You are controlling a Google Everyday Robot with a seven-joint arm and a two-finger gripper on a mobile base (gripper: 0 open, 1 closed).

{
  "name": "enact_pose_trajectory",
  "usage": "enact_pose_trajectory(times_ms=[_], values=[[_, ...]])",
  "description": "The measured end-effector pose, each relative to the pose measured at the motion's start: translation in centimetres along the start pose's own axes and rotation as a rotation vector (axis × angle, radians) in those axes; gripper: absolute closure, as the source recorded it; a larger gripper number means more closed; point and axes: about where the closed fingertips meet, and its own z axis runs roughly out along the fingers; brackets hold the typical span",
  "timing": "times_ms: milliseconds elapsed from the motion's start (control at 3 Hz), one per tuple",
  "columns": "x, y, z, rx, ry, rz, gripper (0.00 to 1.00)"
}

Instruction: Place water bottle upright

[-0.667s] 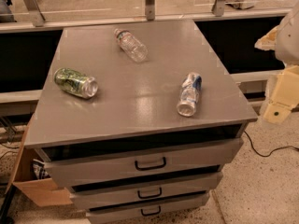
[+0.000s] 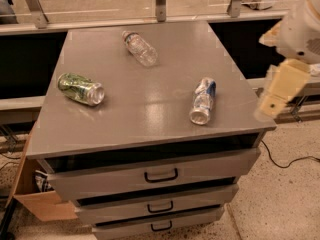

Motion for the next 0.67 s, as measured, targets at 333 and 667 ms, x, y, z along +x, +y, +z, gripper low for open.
enact_pose_trajectory(times_ms=[333, 667], values=[[-3.9, -4.4, 2.6, 0.029, -0.083, 0.017, 0.00], [-8.4, -8.8, 5.5, 0.058, -0.137, 0.048, 0.00]])
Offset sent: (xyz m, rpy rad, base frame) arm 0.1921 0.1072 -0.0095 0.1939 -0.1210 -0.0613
